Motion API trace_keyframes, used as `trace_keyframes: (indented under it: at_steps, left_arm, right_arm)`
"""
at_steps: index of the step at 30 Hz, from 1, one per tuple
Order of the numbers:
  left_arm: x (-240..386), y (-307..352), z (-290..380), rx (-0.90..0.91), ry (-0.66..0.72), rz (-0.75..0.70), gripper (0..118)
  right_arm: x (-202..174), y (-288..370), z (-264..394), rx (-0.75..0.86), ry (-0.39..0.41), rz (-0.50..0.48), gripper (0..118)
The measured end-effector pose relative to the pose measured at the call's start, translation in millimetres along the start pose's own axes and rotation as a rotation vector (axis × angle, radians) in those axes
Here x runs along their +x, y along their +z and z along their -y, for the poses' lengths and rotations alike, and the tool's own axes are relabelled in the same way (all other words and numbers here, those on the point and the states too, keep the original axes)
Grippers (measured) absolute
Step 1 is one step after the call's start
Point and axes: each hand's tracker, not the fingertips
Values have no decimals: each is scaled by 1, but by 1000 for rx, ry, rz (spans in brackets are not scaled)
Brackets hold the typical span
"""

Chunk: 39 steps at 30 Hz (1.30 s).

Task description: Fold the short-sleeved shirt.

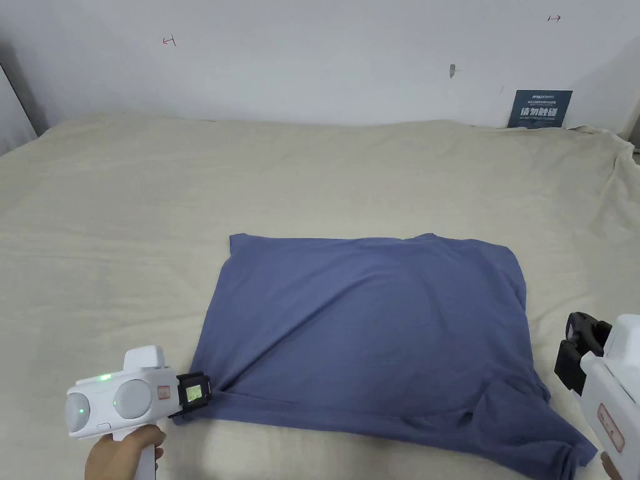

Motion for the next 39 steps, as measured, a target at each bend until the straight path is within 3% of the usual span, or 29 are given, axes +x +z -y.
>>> trace_keyframes:
  at_steps: [2, 4, 5, 7, 9, 11, 15, 17, 20, 21, 22, 27, 30, 32, 34, 39]
  left_arm:
    - [0, -9, 3, -23, -17, -21, 96]
    - [0, -16, 7, -31, -23, -33, 88]
    - [-1, -19, 8, -35, -28, -31, 79]
    - [-2, -24, 8, -58, -43, 22, 46]
    - [-2, -27, 8, -53, -33, 57, 20]
    - [5, -22, 10, -5, -47, 37, 5]
    - [8, -9, 10, 42, -87, 56, 2]
    - [4, -3, 8, 59, -83, 72, 1]
    - [-1, 9, 3, 89, -62, 106, 1]
    - [-2, 12, 2, 96, -52, 116, 1]
    - [-4, 16, 1, 105, -39, 129, 1]
    - [-6, 21, -2, 123, -41, 135, 1]
    - [-5, 20, -1, 123, -45, 133, 1]
    - [-5, 19, 0, 119, -45, 131, 1]
    - [-5, 18, 0, 117, -43, 129, 1]
    - [-6, 19, 1, 120, -36, 132, 1]
  right_arm:
    - [-2, 2, 0, -10, 1, 4, 0]
    - [-1, 1, 2, -19, 0, 9, 0]
    - [-1, 1, 3, -25, 0, 11, 0]
    - [6, -3, 8, -36, -4, 15, 0]
    - [8, -5, 10, -48, -4, 19, 0]
    - [10, -5, 15, -66, -5, 25, 0]
    - [24, -16, 34, -171, -35, 37, 3]
    - [31, -27, 48, -274, -50, 36, 19]
    - [38, -39, 74, -391, -112, 28, 71]
    - [40, -44, 84, -420, -125, 29, 81]
    - [42, -50, 95, -453, -122, 38, 82]
    - [37, -61, 132, -589, -136, 44, 81]
    - [35, -65, 147, -613, -147, 38, 73]
    - [32, -67, 152, -626, -146, 20, 54]
    - [26, -62, 148, -607, -146, -10, 15]
    - [22, -49, 125, -533, -120, -30, 9]
